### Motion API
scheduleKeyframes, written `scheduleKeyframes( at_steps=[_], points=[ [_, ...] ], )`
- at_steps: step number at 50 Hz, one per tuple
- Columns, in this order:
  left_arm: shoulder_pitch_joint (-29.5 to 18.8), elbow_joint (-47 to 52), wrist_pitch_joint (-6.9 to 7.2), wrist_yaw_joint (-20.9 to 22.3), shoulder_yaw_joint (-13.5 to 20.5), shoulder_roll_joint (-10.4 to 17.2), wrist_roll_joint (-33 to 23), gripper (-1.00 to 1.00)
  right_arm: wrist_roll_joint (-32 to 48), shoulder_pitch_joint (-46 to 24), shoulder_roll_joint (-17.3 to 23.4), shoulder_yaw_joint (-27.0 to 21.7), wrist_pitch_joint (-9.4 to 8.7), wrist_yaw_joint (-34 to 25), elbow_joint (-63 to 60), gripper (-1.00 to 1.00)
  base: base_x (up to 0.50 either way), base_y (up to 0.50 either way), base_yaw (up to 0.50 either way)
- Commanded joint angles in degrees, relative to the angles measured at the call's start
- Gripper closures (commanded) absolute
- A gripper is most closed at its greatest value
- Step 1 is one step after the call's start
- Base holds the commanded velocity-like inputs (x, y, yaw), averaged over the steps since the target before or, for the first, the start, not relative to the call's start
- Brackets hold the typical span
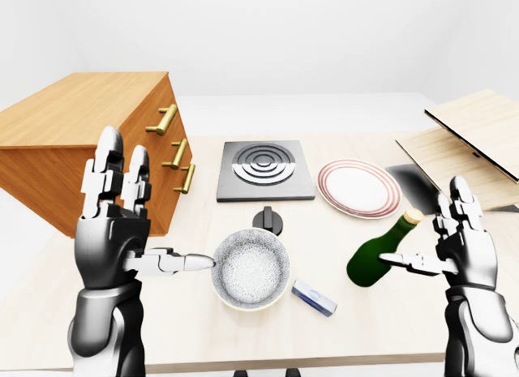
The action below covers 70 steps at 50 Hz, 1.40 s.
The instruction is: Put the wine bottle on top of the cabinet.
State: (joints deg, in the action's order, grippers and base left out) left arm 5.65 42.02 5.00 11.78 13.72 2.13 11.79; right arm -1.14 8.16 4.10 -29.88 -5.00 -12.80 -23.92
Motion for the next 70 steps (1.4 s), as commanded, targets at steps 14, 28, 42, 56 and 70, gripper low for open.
scheduleKeyframes(
  at_steps=[14,28,42,56,70],
  points=[
    [-0.24,-2.21,0.0,0.25,-0.34,0.06,-0.12,-1.0,-0.38,-3.13,1.75,6.07,0.0,3.72,5.69,-1.0,0.0,0.0,0.0],
    [-0.88,-5.01,0.0,-0.03,-0.67,0.43,-0.18,-1.0,-4.7,-3.35,1.96,8.26,0.0,2.35,7.73,1.0,0.0,0.0,0.0],
    [0.2,-3.13,0.0,0.55,0.49,0.23,0.89,-1.0,-5.28,-2.28,1.0,7.29,0.0,3.13,0.35,1.0,0.0,0.0,0.0],
    [0.22,-2.87,0.0,0.53,0.69,0.15,0.85,-1.0,-5.36,-4.18,1.34,6.0,0.0,2.65,-15.18,1.0,0.0,0.0,0.0],
    [0.87,-0.75,0.0,0.89,1.24,-0.12,1.0,-1.0,-6.68,-15.31,5.79,7.13,0.0,5.69,-30.34,1.0,0.0,0.0,0.0]
  ],
)
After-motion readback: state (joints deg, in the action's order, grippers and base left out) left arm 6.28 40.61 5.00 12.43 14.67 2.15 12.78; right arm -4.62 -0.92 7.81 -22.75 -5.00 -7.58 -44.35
